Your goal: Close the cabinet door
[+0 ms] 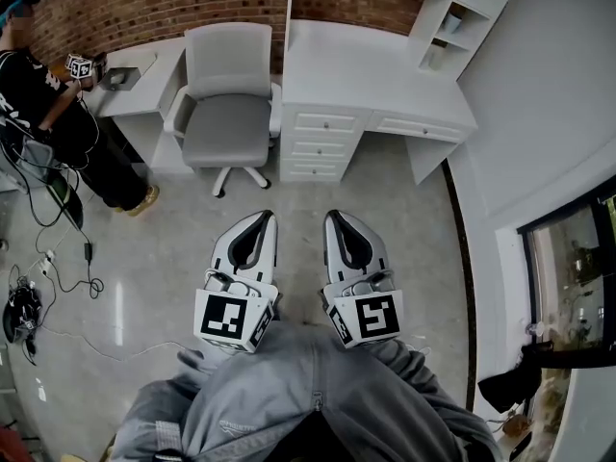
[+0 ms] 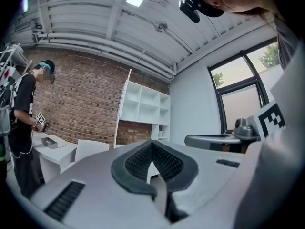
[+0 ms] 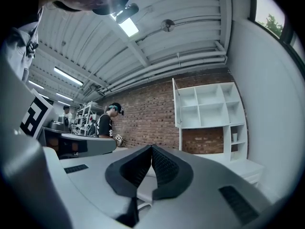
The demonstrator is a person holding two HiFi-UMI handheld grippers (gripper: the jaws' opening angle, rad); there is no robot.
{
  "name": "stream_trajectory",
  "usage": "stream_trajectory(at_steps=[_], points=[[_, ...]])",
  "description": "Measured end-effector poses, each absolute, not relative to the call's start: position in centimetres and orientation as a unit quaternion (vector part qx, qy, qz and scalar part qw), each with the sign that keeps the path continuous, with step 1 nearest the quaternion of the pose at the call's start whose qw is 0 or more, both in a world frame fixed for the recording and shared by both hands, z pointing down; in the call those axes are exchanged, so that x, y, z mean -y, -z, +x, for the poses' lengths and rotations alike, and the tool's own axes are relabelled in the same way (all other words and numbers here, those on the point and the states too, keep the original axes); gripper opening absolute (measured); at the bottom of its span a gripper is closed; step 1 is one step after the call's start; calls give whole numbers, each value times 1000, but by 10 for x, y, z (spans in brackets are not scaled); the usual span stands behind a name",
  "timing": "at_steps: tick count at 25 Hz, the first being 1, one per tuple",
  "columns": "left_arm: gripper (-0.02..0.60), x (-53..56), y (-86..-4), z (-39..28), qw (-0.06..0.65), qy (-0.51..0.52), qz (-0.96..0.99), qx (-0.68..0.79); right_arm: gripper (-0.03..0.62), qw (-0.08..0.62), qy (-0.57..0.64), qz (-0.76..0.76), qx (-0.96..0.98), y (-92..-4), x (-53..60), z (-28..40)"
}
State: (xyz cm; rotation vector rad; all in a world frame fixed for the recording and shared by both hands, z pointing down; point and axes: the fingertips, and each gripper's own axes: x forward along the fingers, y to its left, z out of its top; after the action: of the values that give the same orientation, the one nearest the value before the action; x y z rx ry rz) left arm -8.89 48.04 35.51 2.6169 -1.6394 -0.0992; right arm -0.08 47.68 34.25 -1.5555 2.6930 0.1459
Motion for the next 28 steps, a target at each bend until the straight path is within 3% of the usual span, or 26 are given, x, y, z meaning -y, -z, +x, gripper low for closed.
stream_trajectory(at_steps=[16, 28], points=[[3, -347, -356, -131, 26, 23, 866, 498, 26, 12, -49, -550, -834, -343, -352, -37], [2, -309, -365, -149, 28, 28, 880, 472, 26, 11, -46, -569, -821, -351, -317, -59]])
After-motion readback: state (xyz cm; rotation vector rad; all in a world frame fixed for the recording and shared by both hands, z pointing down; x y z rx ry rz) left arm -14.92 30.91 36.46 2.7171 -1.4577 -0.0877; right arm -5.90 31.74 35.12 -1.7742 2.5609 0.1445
